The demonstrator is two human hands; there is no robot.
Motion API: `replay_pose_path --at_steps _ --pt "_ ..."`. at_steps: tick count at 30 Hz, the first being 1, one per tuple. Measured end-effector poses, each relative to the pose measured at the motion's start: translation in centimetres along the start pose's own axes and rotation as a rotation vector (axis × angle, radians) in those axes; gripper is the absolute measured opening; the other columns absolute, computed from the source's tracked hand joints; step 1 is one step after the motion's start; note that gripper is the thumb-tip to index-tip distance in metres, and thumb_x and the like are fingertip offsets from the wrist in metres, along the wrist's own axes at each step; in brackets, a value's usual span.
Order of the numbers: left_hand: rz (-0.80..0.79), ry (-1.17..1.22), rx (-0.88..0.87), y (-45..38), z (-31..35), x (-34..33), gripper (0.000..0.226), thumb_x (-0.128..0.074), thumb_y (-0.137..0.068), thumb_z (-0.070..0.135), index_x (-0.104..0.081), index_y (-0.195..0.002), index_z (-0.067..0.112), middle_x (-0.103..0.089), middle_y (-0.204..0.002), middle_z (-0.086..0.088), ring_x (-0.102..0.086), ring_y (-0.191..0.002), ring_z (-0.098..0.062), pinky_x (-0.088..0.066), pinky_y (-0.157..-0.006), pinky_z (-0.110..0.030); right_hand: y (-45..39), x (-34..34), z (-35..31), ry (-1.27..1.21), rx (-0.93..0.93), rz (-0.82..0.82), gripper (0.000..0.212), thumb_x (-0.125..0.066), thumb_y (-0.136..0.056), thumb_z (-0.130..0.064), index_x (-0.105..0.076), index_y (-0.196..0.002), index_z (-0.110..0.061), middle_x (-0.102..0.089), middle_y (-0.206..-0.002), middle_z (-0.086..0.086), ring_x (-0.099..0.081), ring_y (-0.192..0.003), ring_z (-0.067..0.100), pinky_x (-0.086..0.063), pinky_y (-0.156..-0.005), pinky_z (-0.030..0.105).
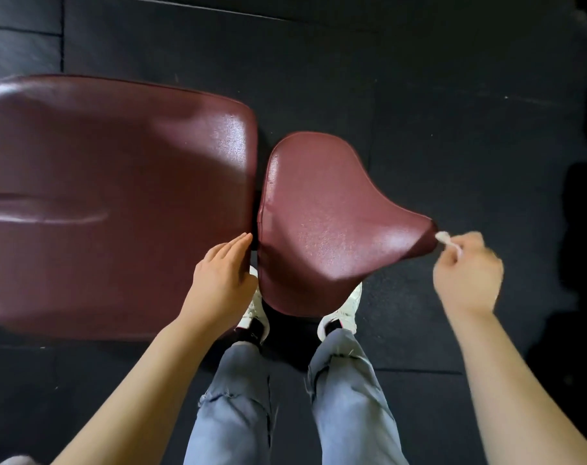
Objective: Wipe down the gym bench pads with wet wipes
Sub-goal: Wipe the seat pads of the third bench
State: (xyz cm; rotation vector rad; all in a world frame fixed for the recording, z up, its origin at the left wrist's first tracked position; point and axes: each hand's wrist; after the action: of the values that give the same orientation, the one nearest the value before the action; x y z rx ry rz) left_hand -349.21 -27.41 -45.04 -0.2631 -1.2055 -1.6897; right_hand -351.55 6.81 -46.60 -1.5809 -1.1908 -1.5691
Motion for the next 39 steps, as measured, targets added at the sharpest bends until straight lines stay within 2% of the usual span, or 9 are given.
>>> replay_pose_path --at_steps 4,9,12,17,22,24,31,34,39 --pt "0.019 0.026 0.009 0.1 0.0 0.0 0.067 -0.056 -0.081 -0.003 -0.046 -0.146 0.010 -0.050 -0.148 -0.005 -0.040 -0.138 -0.027 -0.031 -0.114 -0.038 2.2 -2.1 -6.4 -0.213 -0.010 0.038 0.015 -0.054 -0.076 -0.001 -0.058 -0.090 -0.006 -0.062 -0.071 0.024 -0.060 -0.063 0.042 -0.047 -0.058 0.044" --pt "0.016 0.080 0.013 0.2 0.1 0.2 0.063 -0.052 -0.079 -0.005 -0.055 -0.137 0.016 -0.060 -0.134 -0.003 -0.050 -0.127 -0.026 -0.040 -0.107 -0.039 5.8 -5.4 -20.7 -0.215 0.539 -0.298 0.029 -0.054 -0.079 -0.006 -0.071 -0.099 -0.018 -0.071 -0.090 0.009 -0.062 -0.087 0.033 -0.037 -0.072 0.037" --pt "0.087 0.138 0.040 0.0 -0.1 0.4 0.050 -0.051 -0.076 -0.005 -0.063 -0.119 0.018 -0.067 -0.112 -0.001 -0.058 -0.108 -0.026 -0.048 -0.091 -0.041 6.2 -5.4 -21.7 -0.122 0.791 -0.421 0.034 -0.036 -0.089 -0.011 -0.066 -0.103 -0.018 -0.070 -0.099 0.003 -0.059 -0.095 0.029 -0.032 -0.079 0.038" --pt "0.089 0.039 0.090 0.6 -0.3 -0.3 0.060 -0.052 -0.083 0.000 -0.052 -0.141 0.013 -0.054 -0.141 -0.005 -0.043 -0.132 -0.028 -0.033 -0.112 -0.038 2.5 -1.5 -7.8 0.044 0.425 -0.093 0.028 -0.054 -0.071 -0.003 -0.059 -0.084 -0.027 -0.068 -0.070 -0.001 -0.063 -0.063 0.030 -0.029 -0.058 0.032" --pt "0.036 -0.022 0.012 1.0 -0.3 -0.6 0.063 -0.057 -0.083 0.000 -0.049 -0.144 0.013 -0.051 -0.147 -0.002 -0.040 -0.136 -0.029 -0.032 -0.113 -0.045 4.3 -1.6 -3.7 -0.081 -0.041 0.042 0.015 -0.054 -0.075 0.001 -0.057 -0.086 -0.009 -0.062 -0.066 0.015 -0.058 -0.064 0.038 -0.040 -0.069 0.042" --pt "0.033 -0.059 -0.005 1.5 -0.4 -0.6 0.062 -0.058 -0.083 0.002 -0.049 -0.144 0.012 -0.049 -0.148 -0.003 -0.039 -0.137 -0.029 -0.033 -0.113 -0.047 4.9 -3.2 -7.9 -0.201 -0.027 0.046 0.024 -0.053 -0.074 -0.001 -0.065 -0.087 -0.016 -0.070 -0.080 0.006 -0.064 -0.072 0.034 -0.042 -0.071 0.039" --pt "0.069 -0.157 0.010 2.7 -1.2 0.0 0.059 -0.058 -0.085 0.008 -0.049 -0.143 0.016 -0.042 -0.153 0.000 -0.033 -0.141 -0.024 -0.027 -0.112 -0.045 9.8 -6.3 -19.8 -0.125 0.791 -0.351 0.028 -0.043 -0.088 -0.008 -0.065 -0.100 -0.020 -0.071 -0.088 0.000 -0.059 -0.081 0.028 -0.036 -0.071 0.038" --pt "0.048 -0.165 0.012 3.1 -1.3 0.0 0.061 -0.058 -0.087 0.007 -0.045 -0.147 0.013 -0.040 -0.155 -0.002 -0.030 -0.144 -0.024 -0.025 -0.115 -0.044 6.2 -4.1 -13.0 -0.046 0.610 -0.207 0.045 -0.035 -0.077 -0.016 -0.068 -0.105 -0.031 -0.073 -0.086 -0.008 -0.062 -0.075 0.024 -0.037 -0.066 0.034" --pt "0.007 -0.123 -0.016 3.4 -0.6 -1.0 0.063 -0.058 -0.087 0.007 -0.043 -0.148 0.013 -0.039 -0.155 -0.002 -0.030 -0.145 -0.024 -0.027 -0.116 -0.045 4.8 -1.9 -2.2 0.042 0.162 -0.017 0.010 -0.058 -0.078 0.003 -0.057 -0.082 -0.007 -0.057 -0.060 0.010 -0.054 -0.062 0.033 -0.035 -0.067 0.039"
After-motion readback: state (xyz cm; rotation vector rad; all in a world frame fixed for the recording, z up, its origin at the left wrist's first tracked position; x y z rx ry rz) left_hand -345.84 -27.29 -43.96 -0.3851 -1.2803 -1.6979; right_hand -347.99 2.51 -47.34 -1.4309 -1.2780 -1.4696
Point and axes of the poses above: each hand's wrist, its own y-axis away from the middle knuckle, its own x-axis out of the back of the hand, z = x × y
